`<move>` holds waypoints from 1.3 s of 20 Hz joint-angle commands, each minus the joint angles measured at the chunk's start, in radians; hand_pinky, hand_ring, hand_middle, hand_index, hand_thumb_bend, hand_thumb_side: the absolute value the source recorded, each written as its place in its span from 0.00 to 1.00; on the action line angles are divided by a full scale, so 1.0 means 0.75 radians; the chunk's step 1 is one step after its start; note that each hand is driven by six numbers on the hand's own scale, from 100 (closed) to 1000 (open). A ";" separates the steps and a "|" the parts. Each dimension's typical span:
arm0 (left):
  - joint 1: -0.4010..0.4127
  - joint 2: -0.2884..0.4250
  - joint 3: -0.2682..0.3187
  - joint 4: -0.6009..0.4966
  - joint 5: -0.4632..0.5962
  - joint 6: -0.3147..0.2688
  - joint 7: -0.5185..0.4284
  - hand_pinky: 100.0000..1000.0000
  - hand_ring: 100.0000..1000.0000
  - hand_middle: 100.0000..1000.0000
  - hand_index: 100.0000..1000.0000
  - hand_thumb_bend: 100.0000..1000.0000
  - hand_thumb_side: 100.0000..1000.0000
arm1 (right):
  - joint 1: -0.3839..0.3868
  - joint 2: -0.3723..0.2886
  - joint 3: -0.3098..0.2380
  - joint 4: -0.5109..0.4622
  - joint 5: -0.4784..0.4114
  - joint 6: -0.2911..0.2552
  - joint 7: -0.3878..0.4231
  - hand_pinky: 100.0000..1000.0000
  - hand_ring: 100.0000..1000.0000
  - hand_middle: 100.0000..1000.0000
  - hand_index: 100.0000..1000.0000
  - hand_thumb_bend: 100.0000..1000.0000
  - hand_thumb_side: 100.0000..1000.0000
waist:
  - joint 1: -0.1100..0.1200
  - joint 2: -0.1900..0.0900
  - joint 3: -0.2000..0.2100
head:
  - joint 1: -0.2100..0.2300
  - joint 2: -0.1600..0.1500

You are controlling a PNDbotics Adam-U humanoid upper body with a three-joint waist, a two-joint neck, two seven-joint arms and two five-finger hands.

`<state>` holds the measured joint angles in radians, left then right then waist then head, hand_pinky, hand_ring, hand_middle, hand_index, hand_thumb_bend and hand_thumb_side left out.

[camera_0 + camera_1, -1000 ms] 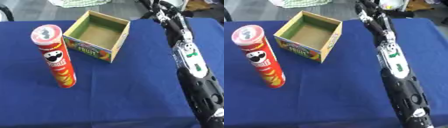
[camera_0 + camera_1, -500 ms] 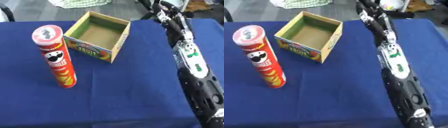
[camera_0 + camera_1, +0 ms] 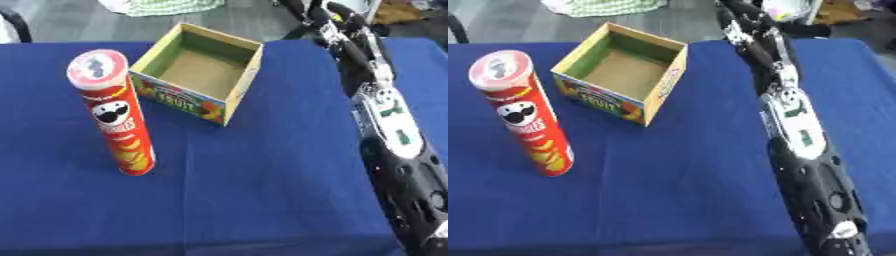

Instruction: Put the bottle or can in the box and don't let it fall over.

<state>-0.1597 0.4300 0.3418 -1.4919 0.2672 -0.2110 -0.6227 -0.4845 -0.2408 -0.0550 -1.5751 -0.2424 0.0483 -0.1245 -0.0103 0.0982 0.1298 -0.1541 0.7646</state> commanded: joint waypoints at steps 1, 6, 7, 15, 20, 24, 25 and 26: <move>-0.035 0.026 -0.032 -0.013 0.002 0.019 -0.006 1.00 0.83 0.70 0.97 0.72 0.85 | -0.021 -0.011 -0.004 -0.019 -0.008 -0.001 0.003 0.78 1.00 1.00 0.81 0.39 0.30 | 0.008 -0.021 -0.004 | 0.009 0.007; -0.067 0.022 -0.065 0.006 -0.010 0.027 -0.019 1.00 0.82 0.70 0.96 0.67 0.84 | -0.018 -0.006 -0.004 -0.020 -0.010 0.000 0.005 0.78 1.00 1.00 0.81 0.38 0.30 | 0.009 -0.021 -0.009 | 0.010 0.007; -0.073 0.022 -0.071 0.012 -0.014 0.030 -0.018 1.00 0.82 0.70 0.96 0.66 0.84 | -0.017 -0.005 -0.004 -0.020 -0.010 0.000 0.005 0.78 1.00 1.00 0.81 0.38 0.30 | 0.009 -0.021 -0.010 | 0.011 0.007; -0.130 0.011 -0.123 0.049 -0.062 0.049 -0.052 1.00 0.83 0.70 0.95 0.65 0.83 | -0.017 0.001 -0.002 -0.020 -0.013 0.001 0.010 0.78 1.00 1.00 0.81 0.38 0.30 | 0.008 -0.022 -0.012 | 0.016 0.007; -0.149 0.001 -0.167 0.056 -0.094 0.045 -0.105 1.00 0.84 0.71 0.95 0.64 0.83 | -0.016 0.003 -0.001 -0.020 -0.015 0.001 0.012 0.78 1.00 1.00 0.81 0.38 0.31 | 0.009 -0.022 -0.015 | 0.021 0.007; -0.152 -0.011 -0.195 0.043 -0.102 0.033 -0.140 1.00 0.84 0.71 0.95 0.63 0.83 | -0.015 0.005 -0.002 -0.020 -0.015 0.001 0.013 0.78 1.00 1.00 0.81 0.37 0.31 | 0.010 -0.023 -0.018 | 0.022 0.007; -0.152 -0.013 -0.201 0.037 -0.104 0.027 -0.149 1.00 0.84 0.71 0.95 0.61 0.82 | -0.015 0.005 -0.002 -0.020 -0.016 0.001 0.013 0.78 1.00 1.00 0.81 0.38 0.31 | 0.011 -0.022 -0.019 | 0.023 0.007; -0.152 -0.016 -0.207 0.032 -0.108 0.021 -0.155 1.00 0.84 0.71 0.95 0.61 0.82 | -0.014 0.006 -0.002 -0.021 -0.016 0.001 0.014 0.78 1.00 1.00 0.81 0.38 0.31 | 0.011 -0.022 -0.019 | 0.022 0.007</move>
<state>-0.2580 0.4027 0.1884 -1.4447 0.1899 -0.1905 -0.7293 -0.4835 -0.2288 -0.0547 -1.5751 -0.2509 0.0508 -0.1172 -0.0070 0.0964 0.1169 -0.1393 0.7646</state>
